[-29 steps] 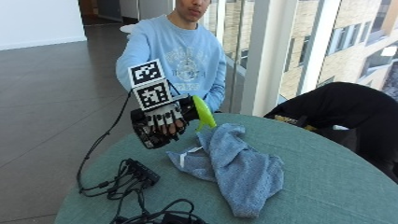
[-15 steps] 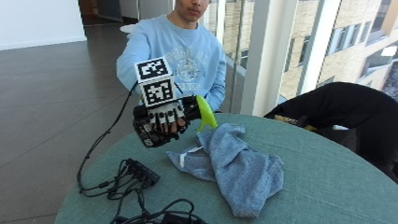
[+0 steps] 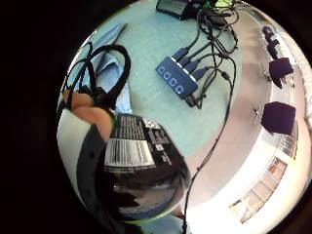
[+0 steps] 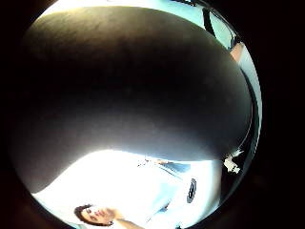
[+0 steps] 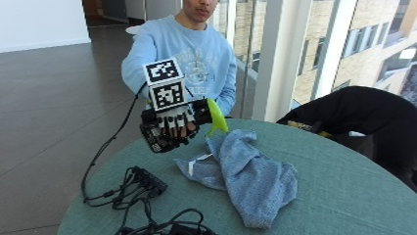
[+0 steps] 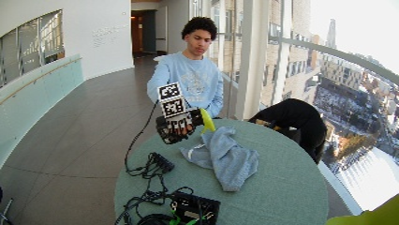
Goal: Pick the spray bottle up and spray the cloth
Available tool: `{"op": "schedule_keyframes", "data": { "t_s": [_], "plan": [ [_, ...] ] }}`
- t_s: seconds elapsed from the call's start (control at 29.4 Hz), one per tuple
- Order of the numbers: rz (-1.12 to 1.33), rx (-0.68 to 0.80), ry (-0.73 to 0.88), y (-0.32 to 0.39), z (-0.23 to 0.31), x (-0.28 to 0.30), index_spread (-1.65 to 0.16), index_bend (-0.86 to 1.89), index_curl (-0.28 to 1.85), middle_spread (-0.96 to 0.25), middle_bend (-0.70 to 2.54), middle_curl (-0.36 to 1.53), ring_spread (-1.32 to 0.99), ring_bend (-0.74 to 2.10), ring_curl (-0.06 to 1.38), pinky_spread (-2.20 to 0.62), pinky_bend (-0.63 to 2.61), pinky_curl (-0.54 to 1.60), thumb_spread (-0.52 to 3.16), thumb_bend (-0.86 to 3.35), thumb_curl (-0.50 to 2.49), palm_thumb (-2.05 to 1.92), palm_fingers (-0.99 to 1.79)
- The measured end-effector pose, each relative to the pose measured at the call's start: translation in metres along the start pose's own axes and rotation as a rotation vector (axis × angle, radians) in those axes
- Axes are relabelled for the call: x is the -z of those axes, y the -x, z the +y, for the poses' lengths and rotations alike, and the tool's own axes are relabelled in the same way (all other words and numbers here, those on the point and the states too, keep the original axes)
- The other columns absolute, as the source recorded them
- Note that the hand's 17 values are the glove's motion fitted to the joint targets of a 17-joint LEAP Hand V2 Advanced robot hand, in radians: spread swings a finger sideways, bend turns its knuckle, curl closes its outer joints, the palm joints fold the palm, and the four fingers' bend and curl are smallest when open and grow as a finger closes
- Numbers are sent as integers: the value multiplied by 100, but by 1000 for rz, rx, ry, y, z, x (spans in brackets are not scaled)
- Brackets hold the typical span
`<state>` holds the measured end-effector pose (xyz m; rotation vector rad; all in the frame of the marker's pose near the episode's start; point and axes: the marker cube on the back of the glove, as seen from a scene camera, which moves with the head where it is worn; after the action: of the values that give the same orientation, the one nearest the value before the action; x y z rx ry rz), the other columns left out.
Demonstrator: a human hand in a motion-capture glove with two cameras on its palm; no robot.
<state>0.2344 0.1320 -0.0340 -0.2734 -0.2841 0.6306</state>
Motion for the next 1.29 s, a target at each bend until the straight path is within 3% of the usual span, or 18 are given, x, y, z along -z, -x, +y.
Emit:
{"op": "schedule_keyframes", "data": {
  "t_s": [0.54,0.85,1.29],
  "plan": [
    [-5,23,8,10,1,-1,-26,14,38,-11,28,44,-12,44,38,-8,35,38,84,-3,55,94,118],
    [-108,149,-19,47,8,-4,-26,15,38,-11,27,44,-12,45,38,-8,35,39,83,-3,56,94,118],
    [-671,449,-246,166,24,-35,-26,15,39,-11,24,43,-12,44,38,-8,36,39,83,-3,56,94,116]
  ]
}}
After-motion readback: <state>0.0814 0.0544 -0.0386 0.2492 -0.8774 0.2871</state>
